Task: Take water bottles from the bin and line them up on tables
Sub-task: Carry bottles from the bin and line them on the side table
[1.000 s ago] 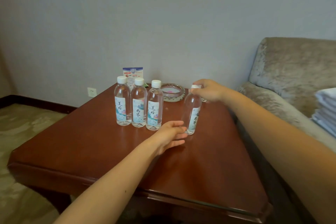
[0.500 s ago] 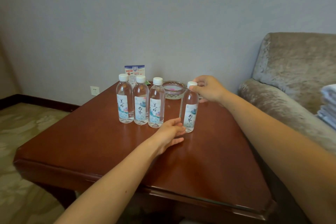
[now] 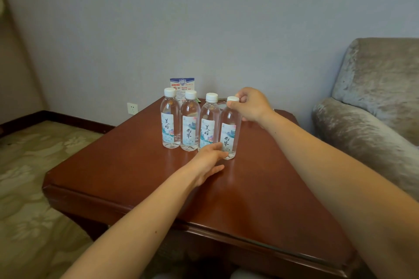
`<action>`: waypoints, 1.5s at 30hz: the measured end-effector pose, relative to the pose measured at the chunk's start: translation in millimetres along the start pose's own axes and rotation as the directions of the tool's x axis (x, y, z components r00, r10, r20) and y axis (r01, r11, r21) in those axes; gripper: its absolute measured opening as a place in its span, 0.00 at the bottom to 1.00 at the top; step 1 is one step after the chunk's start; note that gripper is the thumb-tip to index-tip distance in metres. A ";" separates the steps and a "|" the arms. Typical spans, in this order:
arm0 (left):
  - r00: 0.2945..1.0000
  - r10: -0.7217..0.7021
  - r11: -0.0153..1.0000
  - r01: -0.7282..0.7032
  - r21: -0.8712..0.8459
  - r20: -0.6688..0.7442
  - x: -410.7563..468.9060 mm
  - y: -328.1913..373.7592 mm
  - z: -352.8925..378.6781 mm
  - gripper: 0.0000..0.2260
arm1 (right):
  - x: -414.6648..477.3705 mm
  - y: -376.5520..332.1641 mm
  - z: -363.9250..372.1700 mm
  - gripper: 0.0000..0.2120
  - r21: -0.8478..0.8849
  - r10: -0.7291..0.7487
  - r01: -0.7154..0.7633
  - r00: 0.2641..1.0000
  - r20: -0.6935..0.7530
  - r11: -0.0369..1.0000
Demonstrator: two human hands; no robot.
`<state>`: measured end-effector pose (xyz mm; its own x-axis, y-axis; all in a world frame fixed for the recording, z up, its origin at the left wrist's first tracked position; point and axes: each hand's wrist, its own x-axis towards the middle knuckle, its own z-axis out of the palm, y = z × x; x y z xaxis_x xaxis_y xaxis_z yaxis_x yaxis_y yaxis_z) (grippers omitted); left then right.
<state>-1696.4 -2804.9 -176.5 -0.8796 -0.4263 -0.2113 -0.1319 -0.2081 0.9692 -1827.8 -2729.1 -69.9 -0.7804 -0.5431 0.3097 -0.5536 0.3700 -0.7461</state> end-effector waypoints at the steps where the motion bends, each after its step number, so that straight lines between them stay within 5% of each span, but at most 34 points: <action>1: 1.000 0.001 1.000 -0.001 0.003 -0.002 -0.6 0.4 0.0 0.24 | 0.1 -0.3 0.9 0.11 -0.006 0.001 -0.001 1.000 -0.007 1.000; 12: 1.000 0.010 0.999 -0.010 0.051 -0.002 -4.4 -0.5 -1.8 0.26 | -9.8 1.3 1.7 0.20 0.096 0.043 -0.043 0.999 -0.001 0.994; 17: 0.987 0.159 0.969 -0.151 0.197 -0.025 -8.2 -9.8 -2.5 0.21 | -55.5 29.6 8.3 0.24 0.158 -0.035 0.063 0.984 -0.174 0.985; 22: 0.896 0.444 0.759 -0.385 0.526 0.016 -10.1 -35.3 -8.3 0.14 | -116.9 87.6 21.4 0.25 -0.116 -0.111 0.094 0.981 -0.157 0.989; 27: 0.859 0.494 0.425 -0.375 0.824 0.136 -16.1 -45.9 -12.8 0.17 | -143.6 110.4 20.8 0.31 -0.409 0.030 0.006 0.996 0.081 0.912; 30: 0.855 0.490 0.307 -0.351 0.885 0.169 -16.6 -46.8 -12.1 0.19 | -144.2 110.5 21.9 0.30 -0.475 0.059 0.001 0.992 0.111 0.880; 37: 0.843 0.499 0.187 -0.330 0.925 0.200 -15.2 -47.9 -9.8 0.19 | -140.3 112.5 24.4 0.28 -0.570 0.089 0.019 0.983 0.161 0.821; 45: 0.853 0.487 0.172 -0.304 0.937 0.187 -16.3 -51.7 -9.1 0.19 | -138.1 118.3 26.7 0.27 -0.567 0.089 0.022 0.982 0.167 0.823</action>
<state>-1671.1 -2795.2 -224.3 -0.9001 -0.3000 0.3158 -0.1836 0.9188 0.3494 -1777.8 -2630.3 -216.7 -0.7672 -0.6263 0.1387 -0.6375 0.7205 -0.2730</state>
